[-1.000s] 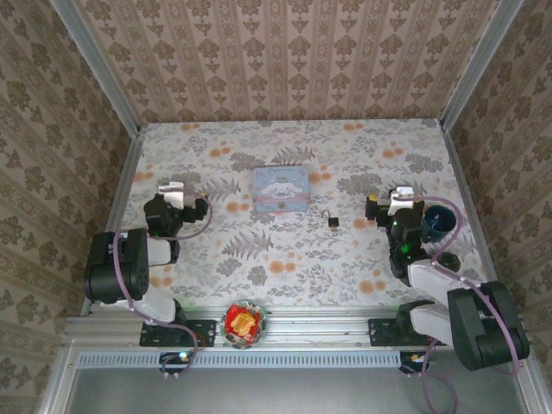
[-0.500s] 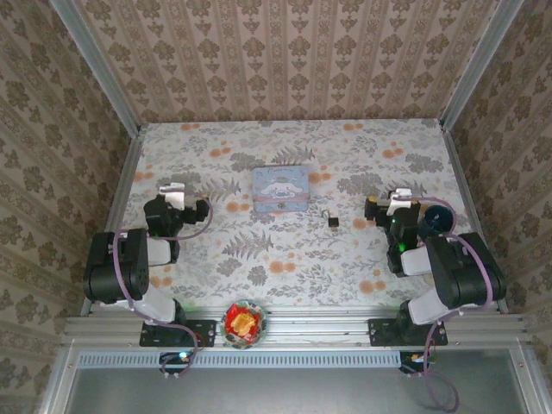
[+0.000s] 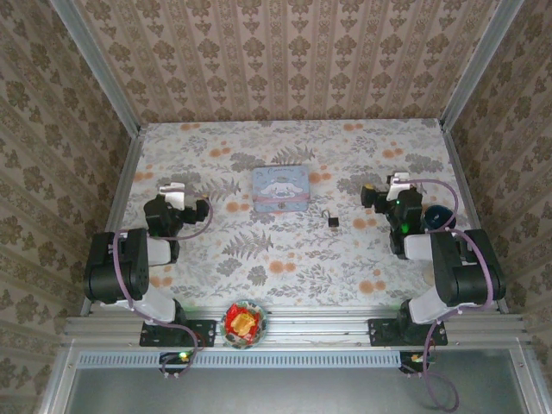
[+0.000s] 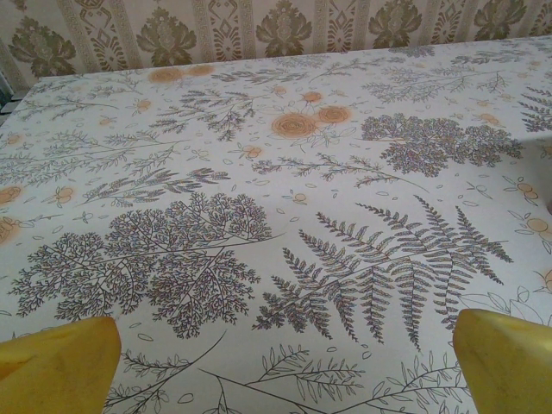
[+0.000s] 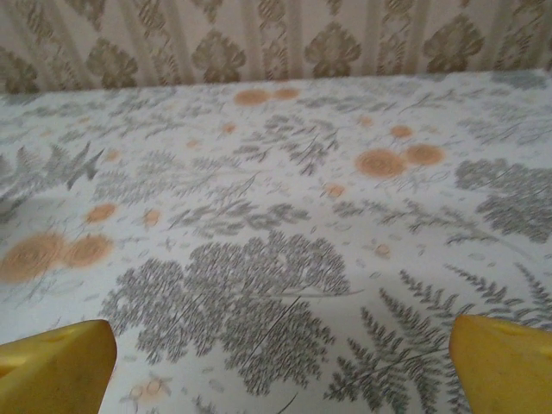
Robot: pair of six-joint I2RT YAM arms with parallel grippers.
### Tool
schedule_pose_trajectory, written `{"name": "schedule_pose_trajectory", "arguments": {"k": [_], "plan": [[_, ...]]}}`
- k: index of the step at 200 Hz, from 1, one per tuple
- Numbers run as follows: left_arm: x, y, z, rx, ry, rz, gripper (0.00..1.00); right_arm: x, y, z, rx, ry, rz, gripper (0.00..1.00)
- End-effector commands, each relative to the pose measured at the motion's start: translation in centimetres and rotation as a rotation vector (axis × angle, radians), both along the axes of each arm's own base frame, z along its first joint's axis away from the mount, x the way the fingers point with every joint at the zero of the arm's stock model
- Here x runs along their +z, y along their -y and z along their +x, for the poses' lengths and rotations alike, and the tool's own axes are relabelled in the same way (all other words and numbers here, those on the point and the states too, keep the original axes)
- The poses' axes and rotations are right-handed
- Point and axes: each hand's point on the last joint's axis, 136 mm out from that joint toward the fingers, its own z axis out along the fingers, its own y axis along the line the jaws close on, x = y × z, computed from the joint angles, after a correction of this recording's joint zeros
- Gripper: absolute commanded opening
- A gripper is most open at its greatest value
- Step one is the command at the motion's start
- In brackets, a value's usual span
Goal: Unlock a padlock with a key
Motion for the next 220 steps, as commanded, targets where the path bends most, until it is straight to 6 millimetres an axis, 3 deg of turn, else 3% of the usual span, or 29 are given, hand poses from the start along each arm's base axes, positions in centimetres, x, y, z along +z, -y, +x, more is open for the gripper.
{"name": "schedule_pose_trajectory", "arguments": {"k": [1,220], "plan": [[0.42,-0.01,0.08,-0.018,0.019,0.015,1.0,-0.76,-1.85,-0.55,0.13,-0.027,0.01,1.0],[0.39,0.22,0.09,-0.024,0.019,0.025,1.0,-0.78,-1.75,-0.54,0.124,-0.027,0.007,1.0]]}}
